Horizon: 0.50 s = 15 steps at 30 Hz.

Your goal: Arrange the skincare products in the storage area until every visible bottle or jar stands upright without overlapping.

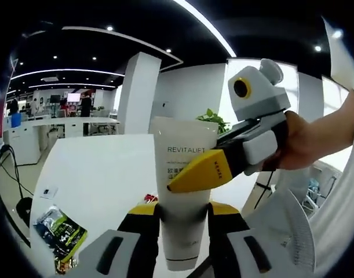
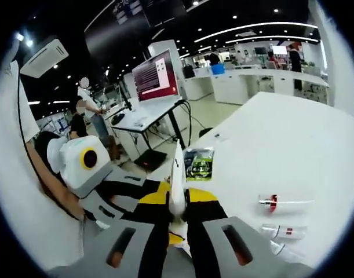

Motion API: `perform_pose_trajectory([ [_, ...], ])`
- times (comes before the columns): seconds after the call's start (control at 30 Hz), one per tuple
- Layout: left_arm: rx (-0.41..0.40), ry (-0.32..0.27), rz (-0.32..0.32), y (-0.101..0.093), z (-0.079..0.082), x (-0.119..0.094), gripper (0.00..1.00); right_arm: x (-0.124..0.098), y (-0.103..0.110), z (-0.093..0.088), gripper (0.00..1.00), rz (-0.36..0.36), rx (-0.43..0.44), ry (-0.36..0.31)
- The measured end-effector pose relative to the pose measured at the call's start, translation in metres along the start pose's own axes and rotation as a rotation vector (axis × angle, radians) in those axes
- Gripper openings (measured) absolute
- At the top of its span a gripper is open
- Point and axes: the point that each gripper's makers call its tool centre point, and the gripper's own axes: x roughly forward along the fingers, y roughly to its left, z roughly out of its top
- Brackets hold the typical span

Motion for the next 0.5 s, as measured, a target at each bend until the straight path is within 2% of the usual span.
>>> perform_pose_trajectory([
  [0.17,0.014,-0.009,-0.033,-0.008,0.002,0.000,0.33,-0.008,0.002,-0.001,0.07,0.042,-0.037,0.000],
  [0.2,0.013,-0.002,-0.052,-0.011,0.001,0.001,0.32,-0.011,0.003,-0.003,0.07,0.063,-0.067,0.013],
  [0.33,0.020,0.008,-0.085,-0.018,-0.001,0.002,0.32,-0.017,0.005,-0.005,0.07,0.100,-0.092,0.023],
  [0.5,0.017,0.063,-0.123,-0.025,-0.012,0.003,0.31,-0.025,0.012,-0.003,0.07,0.173,-0.149,0.027],
])
